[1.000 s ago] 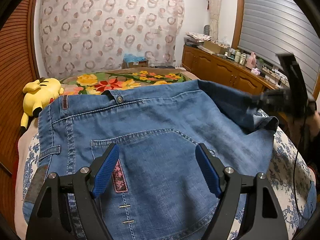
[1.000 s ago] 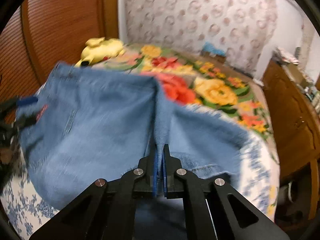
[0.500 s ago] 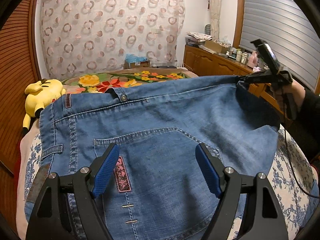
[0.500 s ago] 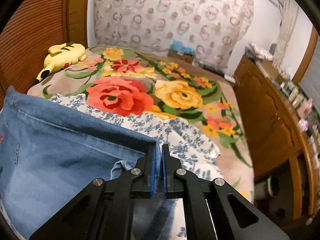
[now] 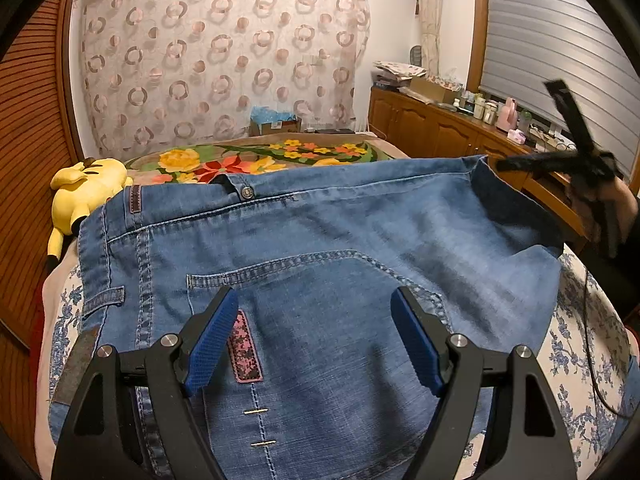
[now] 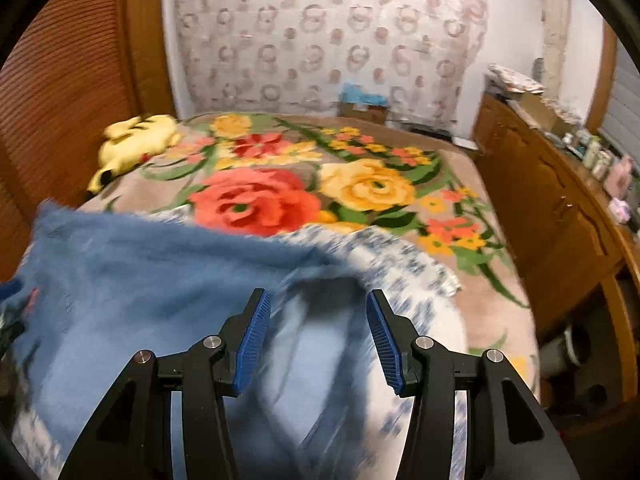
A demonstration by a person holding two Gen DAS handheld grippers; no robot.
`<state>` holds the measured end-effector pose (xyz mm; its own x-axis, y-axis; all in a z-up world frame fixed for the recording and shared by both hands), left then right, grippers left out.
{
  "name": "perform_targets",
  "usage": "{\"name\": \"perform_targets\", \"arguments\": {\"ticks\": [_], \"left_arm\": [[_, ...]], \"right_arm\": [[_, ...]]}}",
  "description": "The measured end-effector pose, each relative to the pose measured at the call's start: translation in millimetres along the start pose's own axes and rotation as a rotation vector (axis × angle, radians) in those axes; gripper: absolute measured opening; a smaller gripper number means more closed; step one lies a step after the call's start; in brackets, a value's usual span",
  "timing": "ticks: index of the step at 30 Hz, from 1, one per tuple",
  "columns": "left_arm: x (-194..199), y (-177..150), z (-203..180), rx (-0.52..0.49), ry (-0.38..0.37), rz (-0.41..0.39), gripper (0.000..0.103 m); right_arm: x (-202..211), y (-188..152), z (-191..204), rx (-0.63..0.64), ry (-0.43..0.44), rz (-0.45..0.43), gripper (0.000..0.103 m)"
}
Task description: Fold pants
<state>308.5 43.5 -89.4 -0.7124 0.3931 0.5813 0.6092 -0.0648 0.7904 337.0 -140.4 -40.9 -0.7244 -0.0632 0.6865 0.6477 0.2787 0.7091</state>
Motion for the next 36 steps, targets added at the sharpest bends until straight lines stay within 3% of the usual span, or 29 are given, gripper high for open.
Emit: {"name": "perform_targets", "arguments": {"ticks": [5,9,13,19,26,36], "left_arm": [[0.5,-0.8,0.8,-0.001,0.002,0.002,0.079],[0.6,-0.6,0.6,-0.001,0.002,0.002,0.079],[0.4,-0.7,0.9,-0.001,0.003,0.003,0.079],[1.2,-3.2,2.9,0.000,0.007,0.007,0.079],[2.0,-5.1,5.2,-0.005,0.014,0.011,0.079],[7.5,-9.2,13.5,-0.022,0.026,0.011,0.079]], "right_arm": [[3.1,-36.0,9.3,0.032,0.010,0.047,0.052],[-13.5,-57.9,-14.3,0.035,-0.129,0.089,0.052],[-12.9,-71.8,-54.2,-0.097,-0.173,0.099,0.052],[14.0,-92.0,-64.8,-0.183,-0.107,0.077,0.052],[19.6,-112.5,-57.4,-0.183,-0.023,0.119,0.057],[-1.4,-115.8,-45.7,-0.168,-0.047,0.146,0.057]]}}
Point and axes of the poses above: each gripper's, at about its wrist camera, not at the fingertips, and x roughly against the way its jaws point, z to its left, y to its top, the point moved 5 cm from there along -x, roughly the way its jaws point, and after that the axes turned 11 degrees about -y, right-handed, at the moved point
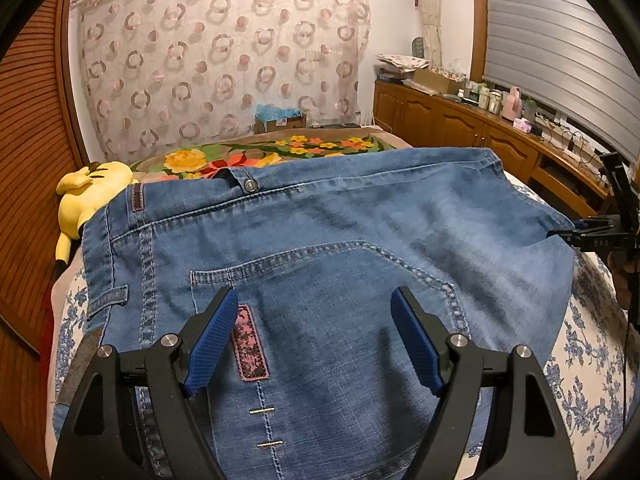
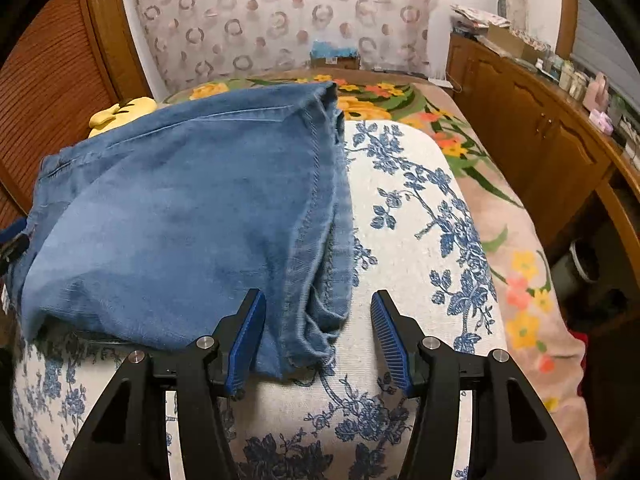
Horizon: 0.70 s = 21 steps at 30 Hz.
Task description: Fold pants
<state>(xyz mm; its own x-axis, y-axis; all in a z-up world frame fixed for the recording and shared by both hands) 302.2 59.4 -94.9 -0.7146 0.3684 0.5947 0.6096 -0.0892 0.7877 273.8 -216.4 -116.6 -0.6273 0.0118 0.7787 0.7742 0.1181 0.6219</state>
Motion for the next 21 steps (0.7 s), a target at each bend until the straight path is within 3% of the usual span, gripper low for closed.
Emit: {"name": "perform_targets", "arguments": {"ticks": [6,13,21], "left_arm": [[4.7,-2.4,9.7,0.013,0.008,0.011,0.079],[42.0,-3.3,30.5,0.040,0.033,0.006,0.079],[100.3,-39.3,60.8,0.069,0.170,0.037,0.079]], "right_arm": [[8.8,-3.7,14.5,0.017,0.012,-0.033,0.053],[10.9,-9.7,18.1,0.033,0.020,-0.089,0.046],[13.8,-14.0,19.7,0.033,0.019,-0.090,0.046]]}}
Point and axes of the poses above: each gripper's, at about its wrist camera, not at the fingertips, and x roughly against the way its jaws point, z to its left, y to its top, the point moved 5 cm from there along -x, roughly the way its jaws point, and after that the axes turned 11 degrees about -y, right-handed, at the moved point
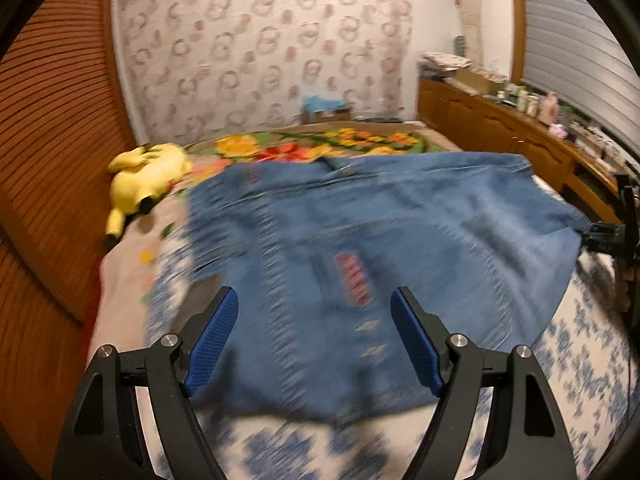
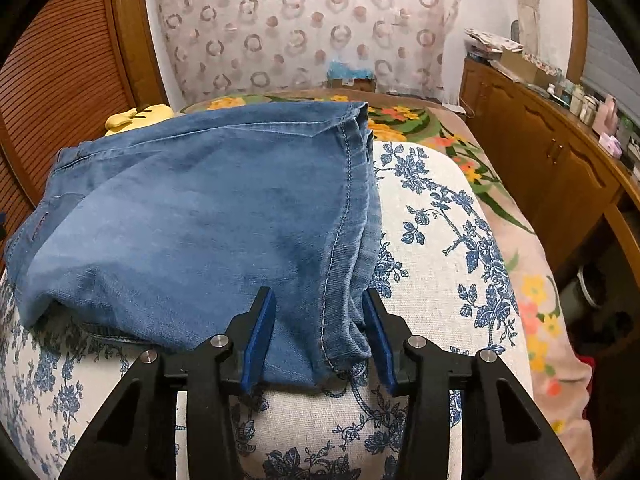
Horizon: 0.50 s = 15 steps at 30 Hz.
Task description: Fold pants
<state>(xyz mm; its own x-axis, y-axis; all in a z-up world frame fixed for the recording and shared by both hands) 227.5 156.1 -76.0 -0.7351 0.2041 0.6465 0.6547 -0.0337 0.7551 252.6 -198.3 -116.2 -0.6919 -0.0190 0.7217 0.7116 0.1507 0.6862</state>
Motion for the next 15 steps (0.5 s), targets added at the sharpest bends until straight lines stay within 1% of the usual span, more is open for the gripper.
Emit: {"name": "perform_targets", "arguments": {"ticks": [1,2,4,7,9,10,13,15], "left_arm": [[5.7,-6.8,10.7,0.016,0.019,0.004,0.079],[6.4,-8.8,11.4,0.028,0.032,0.009,0.079],[13.1,-21.3,33.1,0.069,0.065,0.027,0.079],[15.1,-29.8,48.4,0.112,0.085,0.031,0.079],[7.2,-29.4,46.2,0.115,0.115,0.044,0.079],[5.4,-32.6,51.6,0.111,0.137,0.057,0.079],[-7.2,-29.6,46.1,0.112,0.130,0.079,0.079],[-15.9,-26.4,39.8,0.116,0.140,0.095,0.079]], "right_arm": [[-0.3,-0.4,0.2,0.000,0.000,0.000,0.046],[0.0,0.0,0.0,0.001,-0.002,0.000,0.046],[0.0,0.2,-0.3,0.001,-0.001,0.000,0.046],[-0.6,0.3,-0.1,0.001,-0.001,0.000,0.046],[-1.0,0.3,-0.4,0.002,-0.001,0.000,0.046],[-1.1,-0.1,-0.8,0.002,-0.002,0.000,0.046],[-0.3,0.0,-1.3,0.003,-0.002,0.000,0.046],[1.2,0.2,-0.3,0.004,-0.004,0.000,0.046]]}}
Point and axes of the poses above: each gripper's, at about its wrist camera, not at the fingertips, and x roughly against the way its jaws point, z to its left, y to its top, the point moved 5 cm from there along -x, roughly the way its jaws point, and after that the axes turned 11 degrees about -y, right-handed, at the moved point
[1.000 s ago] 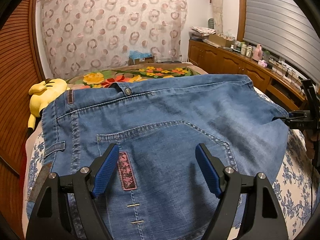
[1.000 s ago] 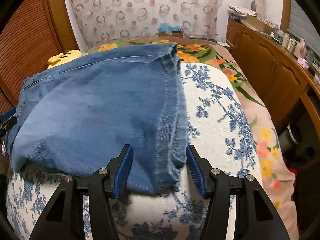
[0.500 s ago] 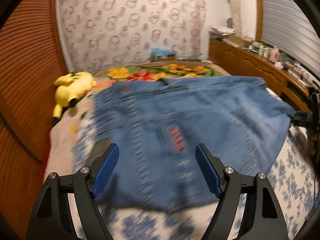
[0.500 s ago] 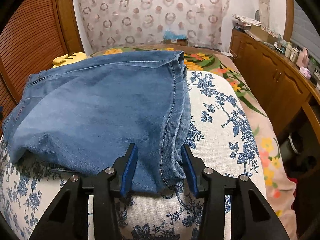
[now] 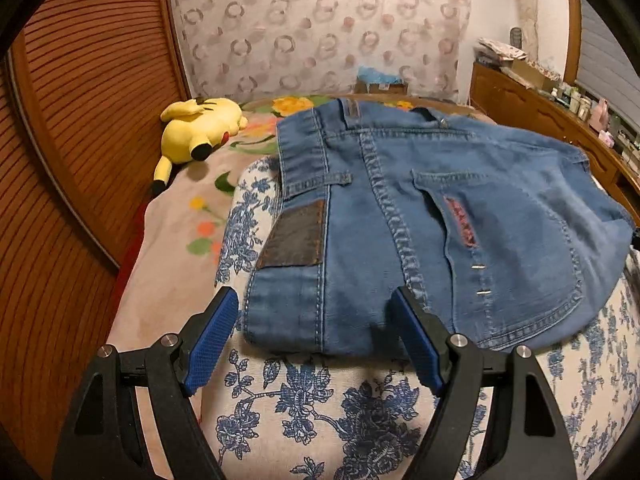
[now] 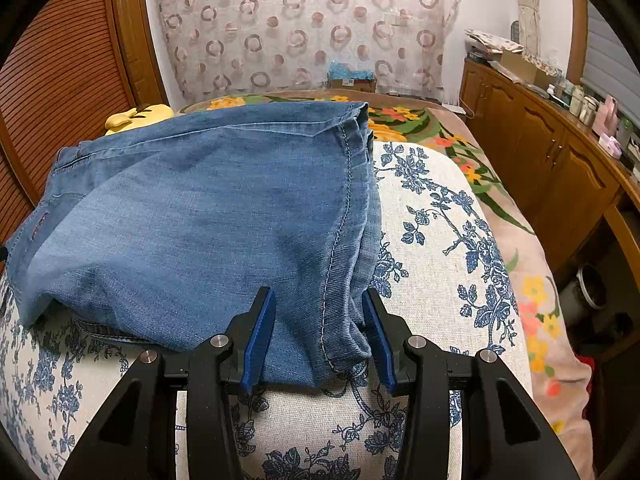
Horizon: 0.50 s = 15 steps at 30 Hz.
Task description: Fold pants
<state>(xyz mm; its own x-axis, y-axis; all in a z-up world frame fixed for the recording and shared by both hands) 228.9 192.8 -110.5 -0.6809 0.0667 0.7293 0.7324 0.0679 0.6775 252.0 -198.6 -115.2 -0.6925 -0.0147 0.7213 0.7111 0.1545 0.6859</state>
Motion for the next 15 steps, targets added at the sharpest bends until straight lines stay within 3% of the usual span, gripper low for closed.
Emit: {"name": "perform_targets", "arguments": {"ticks": [10,13,14,15], "left_arm": [[-15.5,-5.7,1.1,0.091,-0.050,0.039,0.079],[-12.3,-4.8,2.0,0.109,-0.067,0.020,0.058],[-9.5,-3.5,2.8,0.108,-0.055,0.006,0.046],[-7.6,-3.1,4.7,0.111,-0.060,-0.003,0.040]], "right_arm": [[0.9,1.0,2.0,0.006,-0.006,0.000,0.046],[0.8,1.2,1.9,0.006,-0.006,0.000,0.046],[0.7,1.2,2.2,0.005,-0.004,0.000,0.046],[1.1,1.4,3.1,0.008,0.004,-0.001,0.041]]}}
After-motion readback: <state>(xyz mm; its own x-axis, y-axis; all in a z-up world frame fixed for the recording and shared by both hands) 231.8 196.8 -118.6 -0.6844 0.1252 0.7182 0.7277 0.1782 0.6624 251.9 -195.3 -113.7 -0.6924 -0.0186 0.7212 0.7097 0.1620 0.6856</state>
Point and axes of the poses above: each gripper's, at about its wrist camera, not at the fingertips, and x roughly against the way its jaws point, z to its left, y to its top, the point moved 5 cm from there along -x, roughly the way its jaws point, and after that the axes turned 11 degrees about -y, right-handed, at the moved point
